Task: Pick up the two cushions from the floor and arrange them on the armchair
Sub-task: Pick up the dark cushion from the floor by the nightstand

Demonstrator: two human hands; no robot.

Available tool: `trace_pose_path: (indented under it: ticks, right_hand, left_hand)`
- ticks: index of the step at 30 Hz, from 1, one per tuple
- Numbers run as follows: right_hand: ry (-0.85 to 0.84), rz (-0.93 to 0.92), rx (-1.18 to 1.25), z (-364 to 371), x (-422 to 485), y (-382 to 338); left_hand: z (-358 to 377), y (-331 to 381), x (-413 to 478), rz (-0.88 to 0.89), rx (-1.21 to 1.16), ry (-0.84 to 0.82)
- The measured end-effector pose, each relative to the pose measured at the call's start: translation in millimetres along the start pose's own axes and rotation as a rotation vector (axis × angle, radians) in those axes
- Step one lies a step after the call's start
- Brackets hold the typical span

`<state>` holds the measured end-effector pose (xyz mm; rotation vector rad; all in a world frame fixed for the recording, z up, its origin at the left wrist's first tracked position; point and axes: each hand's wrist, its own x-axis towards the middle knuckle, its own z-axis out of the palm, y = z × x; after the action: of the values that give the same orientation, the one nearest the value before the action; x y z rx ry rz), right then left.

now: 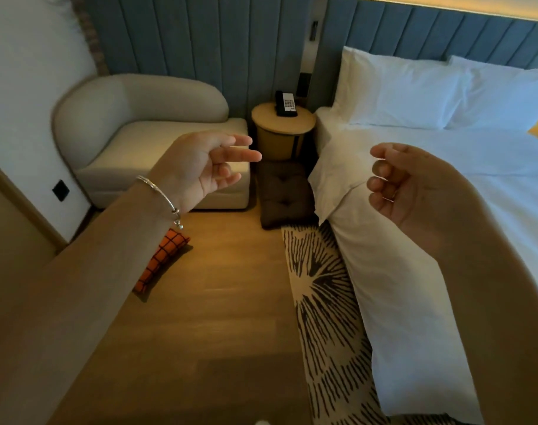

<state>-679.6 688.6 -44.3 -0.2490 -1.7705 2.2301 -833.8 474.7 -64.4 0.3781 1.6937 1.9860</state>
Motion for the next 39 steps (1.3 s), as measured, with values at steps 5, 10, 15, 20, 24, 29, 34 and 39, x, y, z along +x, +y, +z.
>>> trace_pose_path:
  ticks: [5,10,15,20,24,29,34,39]
  right_hand:
    - [0.005,0.047,0.004,-20,73,13]
    - [0.012,0.055,-0.011,-38,149,23]
    - [0.074,0.065,0.033,-54,222,30]
    - [0.114,0.085,0.031,-75,284,36]
    - [0.176,0.117,0.019,-103,343,46]
    - [0.182,0.133,0.043,-135,415,51]
    - [0.172,0.156,0.063,-159,496,55]
    - [0.130,0.197,0.062,-170,577,70]
  left_hand:
    - [-4,0,72,-0.012,-0.004,0.000]
    - [-11,-2,151,-0.039,-0.042,0.015]
    - [-19,4,229,-0.072,-0.062,-0.015]
    - [-26,5,309,-0.095,-0.044,-0.009]
    - [-17,-4,380,-0.133,-0.045,-0.040]
    - [1,-11,455,-0.154,-0.064,-0.025]
    - [-1,-6,526,-0.157,-0.068,-0.033]
    - [-20,-9,598,-0.195,-0.081,0.029]
